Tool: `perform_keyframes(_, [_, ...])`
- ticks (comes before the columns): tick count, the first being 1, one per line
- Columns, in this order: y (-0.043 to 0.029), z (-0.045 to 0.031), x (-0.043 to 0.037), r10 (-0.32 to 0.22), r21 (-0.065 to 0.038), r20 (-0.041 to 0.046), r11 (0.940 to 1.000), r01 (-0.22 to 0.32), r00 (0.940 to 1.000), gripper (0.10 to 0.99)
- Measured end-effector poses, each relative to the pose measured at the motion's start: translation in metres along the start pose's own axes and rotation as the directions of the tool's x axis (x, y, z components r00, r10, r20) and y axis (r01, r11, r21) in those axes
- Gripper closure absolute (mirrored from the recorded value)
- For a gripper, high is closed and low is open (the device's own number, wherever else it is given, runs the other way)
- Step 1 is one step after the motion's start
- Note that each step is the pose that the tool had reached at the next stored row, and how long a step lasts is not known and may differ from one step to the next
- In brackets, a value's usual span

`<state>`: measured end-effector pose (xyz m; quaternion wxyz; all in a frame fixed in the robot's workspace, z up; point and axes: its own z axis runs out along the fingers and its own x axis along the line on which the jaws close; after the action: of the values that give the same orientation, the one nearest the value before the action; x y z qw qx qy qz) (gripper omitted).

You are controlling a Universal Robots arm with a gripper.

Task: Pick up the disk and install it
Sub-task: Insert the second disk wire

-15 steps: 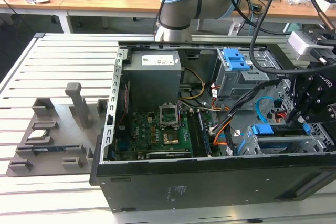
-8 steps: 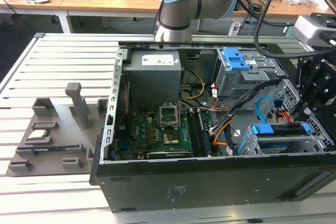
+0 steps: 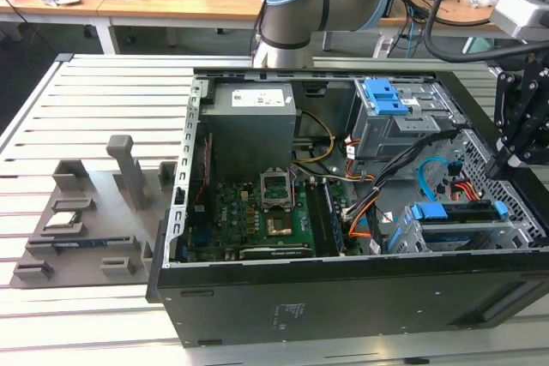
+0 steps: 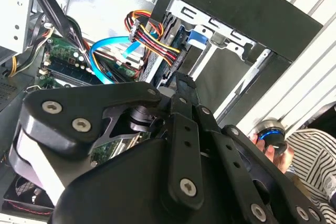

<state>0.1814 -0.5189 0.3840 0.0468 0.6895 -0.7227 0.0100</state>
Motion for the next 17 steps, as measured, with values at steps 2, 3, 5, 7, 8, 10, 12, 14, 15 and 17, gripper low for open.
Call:
perform_keyframes(2, [0.0, -0.0002, 0.0, 0.0, 0.0, 0.0, 1.0, 0.0, 1.0, 0.98])
perform_keyframes(3, [0.0, -0.0004, 0.0, 0.0, 0.0, 0.0, 1.0, 0.0, 1.0, 0.98])
perform_keyframes(5, [0.0, -0.0005, 0.0, 0.0, 0.0, 0.0, 1.0, 0.0, 1.0, 0.973])
perform_keyframes(7, [0.0001, -0.0008, 0.0001, 0.0, 0.0, 0.0, 1.0, 0.0, 1.0, 0.792])
perform_keyframes(8, [0.0, -0.0009, 0.0001, 0.0, 0.0, 0.0, 1.0, 0.0, 1.0, 0.729])
perform_keyframes(10, [0.0001, -0.0011, 0.0001, 0.0, 0.0, 0.0, 1.0, 0.0, 1.0, 0.667])
perform_keyframes(12, [0.0039, 0.0003, -0.0075, -0.002, 0.0, 0.0, 1.0, 0.002, 1.0, 0.667])
perform_keyframes(14, [0.0129, 0.0032, -0.0149, -0.004, 0.0, -0.0001, 1.0, 0.004, 1.0, 0.667])
perform_keyframes(15, [0.0183, 0.0048, -0.0174, -0.005, 0.0, -0.0004, 1.0, 0.005, 1.0, 0.667])
perform_keyframes(17, [0.0293, 0.0084, -0.0177, -0.008, 0.001, -0.0005, 1.0, 0.008, 1.0, 0.667])
